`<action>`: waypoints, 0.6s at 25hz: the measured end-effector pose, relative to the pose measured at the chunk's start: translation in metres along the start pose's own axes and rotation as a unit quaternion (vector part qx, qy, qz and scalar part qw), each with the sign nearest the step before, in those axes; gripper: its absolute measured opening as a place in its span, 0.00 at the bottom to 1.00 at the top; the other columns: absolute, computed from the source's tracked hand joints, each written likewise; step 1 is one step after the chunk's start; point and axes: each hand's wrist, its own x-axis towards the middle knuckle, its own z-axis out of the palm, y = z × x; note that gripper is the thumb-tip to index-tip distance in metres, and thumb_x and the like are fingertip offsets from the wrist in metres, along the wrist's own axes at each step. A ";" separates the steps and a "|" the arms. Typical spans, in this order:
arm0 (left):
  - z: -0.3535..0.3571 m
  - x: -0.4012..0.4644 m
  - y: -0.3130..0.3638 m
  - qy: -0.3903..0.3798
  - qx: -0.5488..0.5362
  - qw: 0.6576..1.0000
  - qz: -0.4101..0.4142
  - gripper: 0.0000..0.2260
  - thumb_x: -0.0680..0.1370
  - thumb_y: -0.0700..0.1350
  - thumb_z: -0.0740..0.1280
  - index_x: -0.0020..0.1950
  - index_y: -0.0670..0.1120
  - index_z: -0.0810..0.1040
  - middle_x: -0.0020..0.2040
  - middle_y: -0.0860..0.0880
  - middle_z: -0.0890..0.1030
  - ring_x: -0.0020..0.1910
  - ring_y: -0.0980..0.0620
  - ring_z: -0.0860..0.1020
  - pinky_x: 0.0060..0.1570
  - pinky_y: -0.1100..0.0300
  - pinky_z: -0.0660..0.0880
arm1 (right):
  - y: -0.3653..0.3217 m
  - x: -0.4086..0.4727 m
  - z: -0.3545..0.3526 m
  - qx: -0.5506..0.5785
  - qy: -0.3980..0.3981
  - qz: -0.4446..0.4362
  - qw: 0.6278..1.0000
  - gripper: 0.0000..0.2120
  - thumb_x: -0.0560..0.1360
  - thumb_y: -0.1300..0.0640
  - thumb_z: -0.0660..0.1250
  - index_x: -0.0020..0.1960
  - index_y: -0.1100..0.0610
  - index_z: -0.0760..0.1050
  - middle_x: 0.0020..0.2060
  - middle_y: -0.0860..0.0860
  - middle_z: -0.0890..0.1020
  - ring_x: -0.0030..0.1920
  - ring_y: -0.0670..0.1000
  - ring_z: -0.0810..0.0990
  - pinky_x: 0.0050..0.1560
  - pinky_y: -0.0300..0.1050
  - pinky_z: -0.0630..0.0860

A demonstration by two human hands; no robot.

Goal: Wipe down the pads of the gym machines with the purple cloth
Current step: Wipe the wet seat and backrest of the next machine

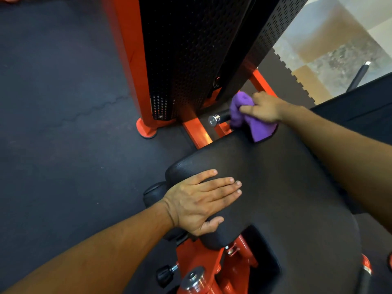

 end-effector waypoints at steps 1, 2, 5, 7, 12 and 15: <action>0.000 0.000 -0.001 0.000 0.001 1.000 0.000 0.29 0.80 0.55 0.59 0.79 0.44 0.69 0.80 0.47 0.68 0.80 0.50 0.63 0.78 0.44 0.61 | -0.014 -0.002 0.008 -0.020 -0.026 -0.011 0.999 0.23 0.78 0.38 0.59 0.35 0.54 0.66 0.43 0.61 0.76 0.45 0.60 0.73 0.48 0.51 0.69; 0.000 0.001 -0.001 0.003 0.001 1.000 0.001 0.28 0.81 0.54 0.58 0.79 0.44 0.69 0.80 0.47 0.68 0.81 0.50 0.63 0.78 0.44 0.61 | -0.027 -0.003 0.018 -0.038 -0.050 -0.025 0.998 0.20 0.80 0.40 0.59 0.39 0.54 0.68 0.48 0.62 0.76 0.49 0.60 0.74 0.50 0.49 0.67; -0.002 -0.001 0.002 0.002 -0.003 1.000 0.004 0.27 0.82 0.52 0.56 0.80 0.43 0.68 0.80 0.46 0.67 0.81 0.50 0.63 0.78 0.44 0.61 | -0.067 -0.010 0.027 -0.023 -0.073 -0.027 0.997 0.18 0.82 0.44 0.57 0.53 0.58 0.74 0.57 0.60 0.76 0.61 0.61 0.74 0.56 0.50 0.67; -0.003 -0.001 0.002 -0.005 -0.010 1.000 0.002 0.27 0.82 0.52 0.56 0.80 0.43 0.68 0.80 0.46 0.67 0.81 0.50 0.62 0.78 0.44 0.61 | -0.094 -0.009 0.030 0.008 -0.072 -0.061 0.996 0.17 0.81 0.44 0.58 0.53 0.57 0.76 0.58 0.58 0.77 0.60 0.59 0.75 0.60 0.51 0.69; -0.003 -0.002 0.002 0.001 -0.021 1.000 0.004 0.27 0.82 0.52 0.55 0.80 0.43 0.68 0.80 0.46 0.68 0.81 0.50 0.63 0.78 0.44 0.61 | -0.163 -0.016 0.045 0.050 -0.139 -0.178 0.973 0.14 0.82 0.46 0.57 0.45 0.54 0.73 0.50 0.50 0.76 0.55 0.53 0.74 0.58 0.48 0.68; -0.003 0.000 0.001 0.006 -0.013 1.000 0.003 0.27 0.82 0.53 0.54 0.79 0.43 0.69 0.80 0.46 0.68 0.80 0.50 0.63 0.78 0.45 0.62 | -0.115 -0.013 0.027 0.058 -0.113 -0.133 0.983 0.18 0.82 0.44 0.58 0.46 0.57 0.77 0.49 0.55 0.80 0.51 0.57 0.78 0.57 0.54 0.73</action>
